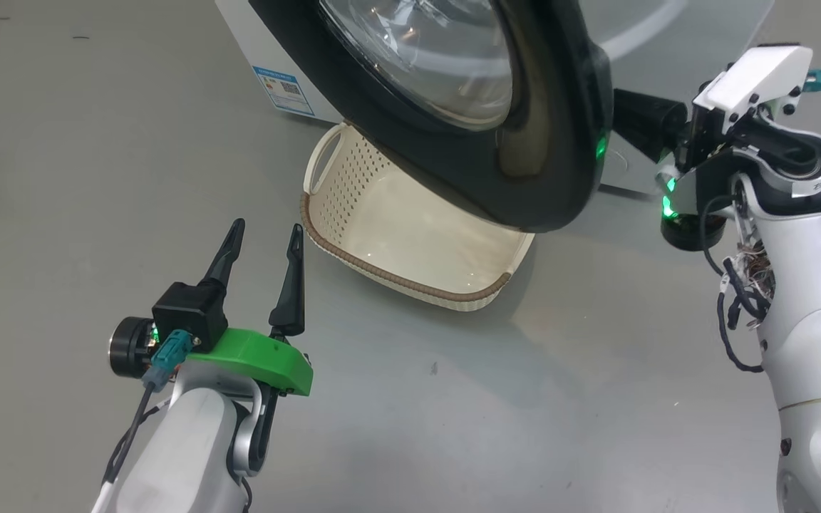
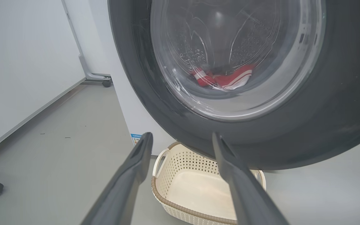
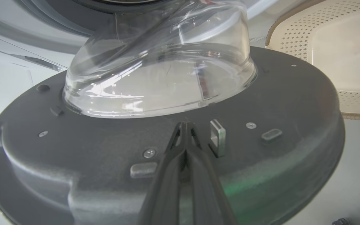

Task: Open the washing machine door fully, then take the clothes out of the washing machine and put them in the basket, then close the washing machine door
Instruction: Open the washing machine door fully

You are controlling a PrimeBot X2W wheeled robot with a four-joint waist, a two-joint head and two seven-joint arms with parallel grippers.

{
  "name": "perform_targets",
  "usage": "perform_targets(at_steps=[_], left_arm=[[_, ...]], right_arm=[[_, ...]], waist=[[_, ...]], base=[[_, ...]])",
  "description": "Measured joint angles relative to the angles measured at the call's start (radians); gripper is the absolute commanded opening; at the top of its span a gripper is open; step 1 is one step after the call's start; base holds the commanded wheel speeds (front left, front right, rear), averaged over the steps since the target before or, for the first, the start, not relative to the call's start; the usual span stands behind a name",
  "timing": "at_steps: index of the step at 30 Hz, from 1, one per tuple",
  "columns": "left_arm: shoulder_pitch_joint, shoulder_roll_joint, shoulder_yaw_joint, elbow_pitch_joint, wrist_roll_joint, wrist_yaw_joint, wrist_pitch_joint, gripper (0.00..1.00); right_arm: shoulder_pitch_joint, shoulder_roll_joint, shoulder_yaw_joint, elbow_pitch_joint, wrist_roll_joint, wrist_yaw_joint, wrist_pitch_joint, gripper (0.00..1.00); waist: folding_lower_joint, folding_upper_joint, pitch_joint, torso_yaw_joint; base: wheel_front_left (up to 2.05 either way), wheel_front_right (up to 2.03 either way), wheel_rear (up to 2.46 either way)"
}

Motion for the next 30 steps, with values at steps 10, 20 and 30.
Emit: perform_targets(at_steps=[10, 20, 30], left_arm=[[0.03, 0.0, 0.004, 0.008, 0.008, 0.003, 0.0, 1.0], [0.04, 0.001, -0.006, 0.004, 0.014, 0.003, 0.0, 1.0], [0.049, 0.001, -0.017, 0.004, 0.022, 0.003, 0.0, 1.0]], right_arm=[[0.052, 0.032, 0.043, 0.009, 0.036, -0.007, 0.043, 0.0], [0.093, 0.045, 0.119, 0.001, 0.059, -0.007, 0.074, 0.0], [0.135, 0.041, 0.197, -0.039, 0.144, -0.007, 0.09, 0.0]], waist=[[0.0, 0.0, -0.058, -0.009], [0.0, 0.0, -0.08, -0.019], [0.0, 0.0, -0.089, -0.017]], base=[[0.0, 0.0, 0.0], [0.0, 0.0, 0.0], [0.0, 0.0, 0.0]])
